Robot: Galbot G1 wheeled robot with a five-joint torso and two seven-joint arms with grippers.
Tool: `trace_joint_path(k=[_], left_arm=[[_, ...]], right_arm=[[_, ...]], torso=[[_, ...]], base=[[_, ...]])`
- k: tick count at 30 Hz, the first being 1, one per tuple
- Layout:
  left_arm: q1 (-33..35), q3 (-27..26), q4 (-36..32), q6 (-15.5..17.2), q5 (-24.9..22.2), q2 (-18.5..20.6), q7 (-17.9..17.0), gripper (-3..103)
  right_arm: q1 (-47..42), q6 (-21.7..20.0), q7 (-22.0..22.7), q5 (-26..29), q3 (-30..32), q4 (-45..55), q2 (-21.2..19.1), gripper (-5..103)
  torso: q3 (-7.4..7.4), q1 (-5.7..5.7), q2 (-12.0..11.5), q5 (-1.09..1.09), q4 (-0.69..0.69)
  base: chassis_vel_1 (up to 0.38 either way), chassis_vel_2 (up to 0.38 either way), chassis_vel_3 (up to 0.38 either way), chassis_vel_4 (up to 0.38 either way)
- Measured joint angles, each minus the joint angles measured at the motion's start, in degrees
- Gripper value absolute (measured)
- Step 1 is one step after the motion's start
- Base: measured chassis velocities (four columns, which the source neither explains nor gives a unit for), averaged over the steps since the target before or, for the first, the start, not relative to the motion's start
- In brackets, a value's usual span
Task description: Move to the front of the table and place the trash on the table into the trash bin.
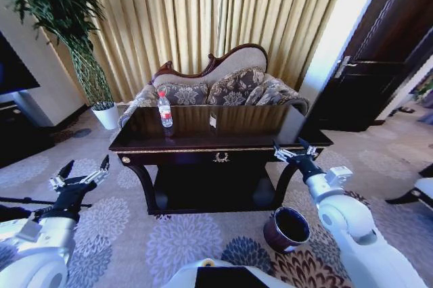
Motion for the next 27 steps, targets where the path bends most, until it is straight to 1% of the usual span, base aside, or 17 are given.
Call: trace_joint_path(k=[27], left_arm=[[0.14,0.19,0.00,-0.27,0.18,-0.35,0.20,100]], right_arm=[[-0.04,0.01,-0.06,1.64,0.72,0.42,-0.33,100]], torso=[[0.00,0.00,0.00,-0.01,0.01]], base=[[0.000,-0.001,0.006,0.003]])
